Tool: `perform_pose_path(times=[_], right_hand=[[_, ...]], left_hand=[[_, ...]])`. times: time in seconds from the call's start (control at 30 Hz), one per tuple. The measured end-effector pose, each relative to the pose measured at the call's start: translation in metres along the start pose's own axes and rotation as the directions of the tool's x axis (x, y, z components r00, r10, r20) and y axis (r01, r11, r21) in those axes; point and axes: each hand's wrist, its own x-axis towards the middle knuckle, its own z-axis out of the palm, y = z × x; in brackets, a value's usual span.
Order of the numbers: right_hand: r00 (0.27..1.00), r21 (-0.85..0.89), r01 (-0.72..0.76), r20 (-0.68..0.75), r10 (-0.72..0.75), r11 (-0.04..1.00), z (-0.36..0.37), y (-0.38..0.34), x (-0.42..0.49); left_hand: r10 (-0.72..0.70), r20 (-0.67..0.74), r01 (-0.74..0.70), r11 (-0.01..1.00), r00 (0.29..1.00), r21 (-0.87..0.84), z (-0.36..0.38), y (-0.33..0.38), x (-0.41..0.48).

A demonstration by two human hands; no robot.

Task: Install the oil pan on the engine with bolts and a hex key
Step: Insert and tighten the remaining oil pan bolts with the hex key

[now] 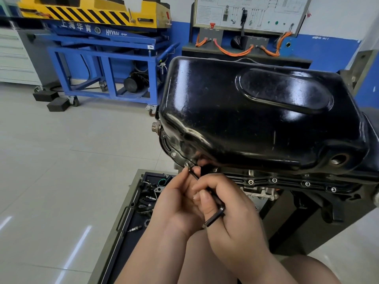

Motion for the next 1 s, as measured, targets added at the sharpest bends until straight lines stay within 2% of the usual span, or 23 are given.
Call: perform_pose_path(times=[0.2,0.3,0.37,0.5,0.63,0.73,0.8,0.87,1.0], right_hand=[[0.999,0.021,0.012,-0.046,-0.011,1.000,0.003,0.002,0.001],[0.996,0.056,0.023,-0.082,-0.018,0.998,0.004,0.003,0.002],[0.995,0.052,0.029,-0.097,-0.024,0.998,0.005,0.004,0.002],[0.993,0.054,0.004,-0.118,0.002,0.999,0.004,0.006,0.002],[0.991,0.068,-0.021,-0.131,0.030,0.997,0.005,0.006,0.001],[0.988,0.047,-0.010,-0.155,0.017,0.999,0.007,0.005,0.002],[0.981,0.038,0.003,-0.192,0.004,0.999,0.009,0.006,0.002],[0.969,0.017,0.032,-0.244,-0.027,0.999,0.012,0.008,0.003],[0.928,0.014,0.061,-0.370,-0.051,0.998,0.019,0.012,0.003]], left_hand=[[0.163,-0.067,-0.146,0.967,0.984,0.208,0.001,0.003,0.003],[0.303,-0.117,-0.240,0.894,0.946,0.378,-0.001,0.005,0.006],[0.406,-0.093,-0.311,0.809,0.909,0.498,-0.005,0.006,0.007],[0.589,0.077,-0.494,0.590,0.804,0.639,-0.014,0.008,0.003],[0.668,0.299,-0.596,0.269,0.681,0.756,-0.023,0.009,0.000],[0.699,0.410,-0.570,-0.004,0.586,0.822,-0.023,0.012,0.002],[0.723,0.455,-0.538,-0.137,0.520,0.832,-0.022,0.014,0.004],[0.733,0.492,-0.515,-0.225,0.469,0.827,-0.021,0.015,0.005],[0.715,0.559,-0.461,-0.362,0.420,0.810,-0.025,0.014,0.008]])
